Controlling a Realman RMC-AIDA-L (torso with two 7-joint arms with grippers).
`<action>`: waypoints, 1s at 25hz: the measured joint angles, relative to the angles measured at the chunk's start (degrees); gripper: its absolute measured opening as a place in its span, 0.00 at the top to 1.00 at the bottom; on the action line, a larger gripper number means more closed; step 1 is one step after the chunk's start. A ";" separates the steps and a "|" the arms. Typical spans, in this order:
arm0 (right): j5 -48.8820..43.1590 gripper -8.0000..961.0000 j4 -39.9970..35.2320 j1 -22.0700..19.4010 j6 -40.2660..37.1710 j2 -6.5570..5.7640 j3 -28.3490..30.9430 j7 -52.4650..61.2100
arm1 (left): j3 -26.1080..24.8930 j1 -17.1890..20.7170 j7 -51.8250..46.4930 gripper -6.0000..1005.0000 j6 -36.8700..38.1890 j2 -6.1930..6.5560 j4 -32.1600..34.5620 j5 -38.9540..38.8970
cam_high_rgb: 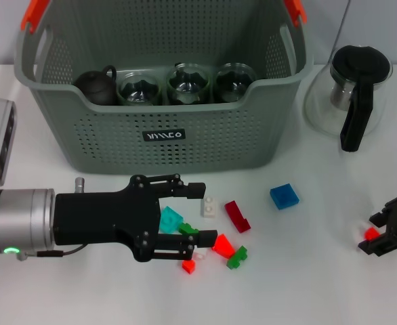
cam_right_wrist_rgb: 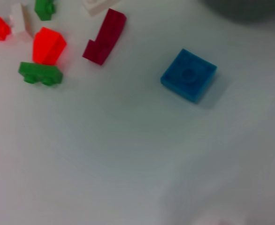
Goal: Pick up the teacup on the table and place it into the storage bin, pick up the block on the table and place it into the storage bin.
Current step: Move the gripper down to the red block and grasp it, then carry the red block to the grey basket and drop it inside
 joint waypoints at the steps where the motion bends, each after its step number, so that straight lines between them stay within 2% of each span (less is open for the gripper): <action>1: -0.01 0.20 0.06 0.00 0.26 0.01 -0.28 0.29 | -0.07 0.02 0.00 0.24 -0.02 0.00 -0.01 -0.01; 5: -0.03 0.32 0.11 -0.01 1.07 0.01 -0.72 1.33 | -0.23 0.07 0.02 0.23 -0.11 0.00 -0.04 -0.03; 8: 0.01 0.50 0.43 0.10 1.26 0.01 -0.83 1.46 | -0.47 0.08 0.03 0.23 -0.20 0.00 -0.13 -0.04; 25: 1.56 0.81 0.31 -0.27 3.58 0.14 -5.42 4.13 | -2.30 0.32 0.24 0.23 -1.16 0.18 -1.50 0.41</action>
